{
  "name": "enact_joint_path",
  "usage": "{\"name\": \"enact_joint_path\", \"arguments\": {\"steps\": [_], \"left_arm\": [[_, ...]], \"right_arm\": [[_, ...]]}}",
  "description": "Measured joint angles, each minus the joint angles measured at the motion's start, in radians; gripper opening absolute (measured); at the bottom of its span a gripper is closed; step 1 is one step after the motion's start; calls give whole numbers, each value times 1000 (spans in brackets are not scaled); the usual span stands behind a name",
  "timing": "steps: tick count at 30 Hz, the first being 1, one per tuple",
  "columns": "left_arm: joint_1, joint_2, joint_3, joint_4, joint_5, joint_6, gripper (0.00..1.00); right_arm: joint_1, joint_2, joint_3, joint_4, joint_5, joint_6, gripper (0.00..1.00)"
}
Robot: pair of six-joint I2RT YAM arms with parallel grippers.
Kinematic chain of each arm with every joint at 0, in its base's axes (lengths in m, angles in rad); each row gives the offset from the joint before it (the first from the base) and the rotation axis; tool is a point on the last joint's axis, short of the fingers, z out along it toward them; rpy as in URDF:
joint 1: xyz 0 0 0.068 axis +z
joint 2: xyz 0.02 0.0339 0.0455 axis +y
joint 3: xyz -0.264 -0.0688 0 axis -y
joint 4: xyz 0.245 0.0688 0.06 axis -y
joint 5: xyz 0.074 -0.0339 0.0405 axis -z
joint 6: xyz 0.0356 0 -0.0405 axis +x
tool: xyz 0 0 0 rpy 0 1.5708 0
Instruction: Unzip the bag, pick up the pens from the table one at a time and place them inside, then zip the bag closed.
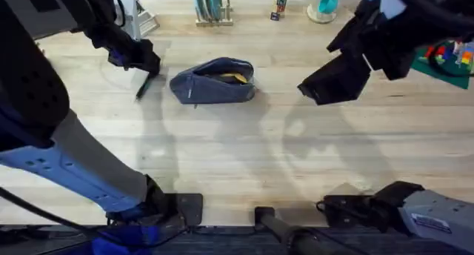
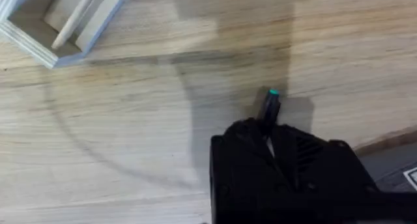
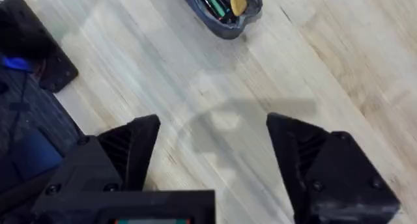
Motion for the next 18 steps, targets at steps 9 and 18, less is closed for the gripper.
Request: {"name": "enact_joint_path", "arguments": {"steps": [9, 18], "left_arm": [[2, -5, 2, -23, -4, -5, 42], [9, -135, -27, -79, -35, -4, 42]], "right_arm": [[0, 0, 0, 0, 0, 0, 996], [0, 0, 0, 0, 0, 0, 996]]}}
